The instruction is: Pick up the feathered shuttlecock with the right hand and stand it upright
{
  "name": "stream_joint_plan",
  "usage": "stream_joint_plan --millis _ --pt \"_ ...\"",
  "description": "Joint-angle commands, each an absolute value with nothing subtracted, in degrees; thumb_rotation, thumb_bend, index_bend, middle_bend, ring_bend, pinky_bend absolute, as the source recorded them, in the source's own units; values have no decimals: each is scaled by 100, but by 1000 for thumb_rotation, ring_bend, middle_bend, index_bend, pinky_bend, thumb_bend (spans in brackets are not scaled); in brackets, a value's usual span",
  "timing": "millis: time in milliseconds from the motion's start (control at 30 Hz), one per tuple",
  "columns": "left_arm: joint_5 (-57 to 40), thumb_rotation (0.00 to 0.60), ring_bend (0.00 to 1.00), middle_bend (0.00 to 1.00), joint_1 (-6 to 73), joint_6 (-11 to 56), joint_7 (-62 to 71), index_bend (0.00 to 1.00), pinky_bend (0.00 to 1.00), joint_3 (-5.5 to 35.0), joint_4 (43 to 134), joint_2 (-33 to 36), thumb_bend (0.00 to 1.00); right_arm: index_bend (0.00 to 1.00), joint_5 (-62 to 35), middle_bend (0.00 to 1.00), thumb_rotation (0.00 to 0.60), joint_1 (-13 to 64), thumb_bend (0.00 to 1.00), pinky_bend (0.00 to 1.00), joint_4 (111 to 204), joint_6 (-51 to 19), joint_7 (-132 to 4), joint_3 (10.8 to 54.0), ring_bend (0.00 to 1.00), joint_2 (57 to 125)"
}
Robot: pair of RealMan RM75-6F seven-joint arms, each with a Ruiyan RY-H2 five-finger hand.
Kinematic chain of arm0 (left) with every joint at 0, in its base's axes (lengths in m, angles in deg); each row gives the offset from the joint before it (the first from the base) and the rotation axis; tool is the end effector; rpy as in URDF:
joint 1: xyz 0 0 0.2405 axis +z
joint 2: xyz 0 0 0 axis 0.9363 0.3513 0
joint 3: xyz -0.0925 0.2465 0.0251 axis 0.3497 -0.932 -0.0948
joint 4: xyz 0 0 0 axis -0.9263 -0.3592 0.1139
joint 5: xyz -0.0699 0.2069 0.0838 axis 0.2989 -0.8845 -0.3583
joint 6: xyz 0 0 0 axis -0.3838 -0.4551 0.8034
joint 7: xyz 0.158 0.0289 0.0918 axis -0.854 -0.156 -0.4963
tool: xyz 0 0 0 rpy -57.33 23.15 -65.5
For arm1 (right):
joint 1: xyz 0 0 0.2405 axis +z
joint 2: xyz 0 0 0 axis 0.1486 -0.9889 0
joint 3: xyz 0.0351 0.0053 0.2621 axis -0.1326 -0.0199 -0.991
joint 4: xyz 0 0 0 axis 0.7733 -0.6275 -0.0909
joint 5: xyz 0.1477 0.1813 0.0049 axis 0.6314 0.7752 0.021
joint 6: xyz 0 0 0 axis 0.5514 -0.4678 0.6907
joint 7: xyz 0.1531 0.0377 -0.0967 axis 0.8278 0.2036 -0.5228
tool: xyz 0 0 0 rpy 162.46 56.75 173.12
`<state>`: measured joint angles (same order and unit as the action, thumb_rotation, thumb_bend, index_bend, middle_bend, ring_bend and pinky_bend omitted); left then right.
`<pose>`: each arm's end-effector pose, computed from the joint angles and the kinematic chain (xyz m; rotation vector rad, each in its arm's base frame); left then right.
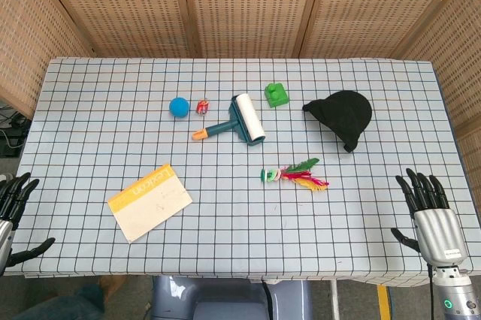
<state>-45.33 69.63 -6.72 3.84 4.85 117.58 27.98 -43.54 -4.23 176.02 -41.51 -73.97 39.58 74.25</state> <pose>-0.2831 0.1756 0.1647 -1.4558 -0.8552 -1.0096 -0.2981 -0.2202 0.1318 1.4526 -0.7243 0.9351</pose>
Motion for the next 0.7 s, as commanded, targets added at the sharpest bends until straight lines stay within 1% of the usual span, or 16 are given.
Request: stream_joint_plan --millis 33,233,333,433,467,500,533,567,633,700 --pt "-4530 600 0 0 6946 -643 371 0 0 487 11770 2795 0 62 -4346 0 600 -410 0 0 17584 -4114 -7404 3964 0 7437" --pt "-4512 600 0 0 6935 -632 376 0 0 499 11757 2778 0 71 -4281 0 600 -268 0 0 17529 -3799 -7488 3983 0 7554" --pt "-4436 600 0 0 6904 -583 409 0 0 531 11733 2779 0 104 -4250 0 600 -51 0 0 17600 -3467 -7527 3939 0 7597" --pt "-4322 600 0 0 6852 -473 418 0 0 567 11734 2777 0 175 -4072 0 600 373 0 0 17801 -2786 -7554 3809 0 7573" --pt "-4283 600 0 0 6828 -427 412 0 0 582 11738 2771 0 219 -3960 0 600 576 0 0 17899 -2453 -7526 3742 0 7555" --pt "-4267 600 0 0 6820 -412 408 0 0 587 11740 2769 0 268 -3900 0 600 647 5 0 17938 -2332 -7516 3713 0 7540" --pt "-4212 600 0 0 6801 -363 382 0 0 600 11737 2759 0 299 -3766 0 600 913 18 0 18031 -1951 -7465 3605 0 7562" --pt "-4175 600 0 0 6790 -335 366 0 0 610 11731 2749 0 337 -3664 0 600 1066 52 0 18032 -1745 -7484 3529 0 7593" --pt "-4079 600 0 0 6762 -274 337 0 0 642 11731 2734 0 380 -3437 0 600 1362 135 0 17934 -1416 -7717 3366 0 7732" --pt "-4006 600 0 0 6738 -226 321 0 0 670 11740 2731 0 419 -3239 0 600 1536 214 0 17822 -1251 -7938 3261 0 7882"
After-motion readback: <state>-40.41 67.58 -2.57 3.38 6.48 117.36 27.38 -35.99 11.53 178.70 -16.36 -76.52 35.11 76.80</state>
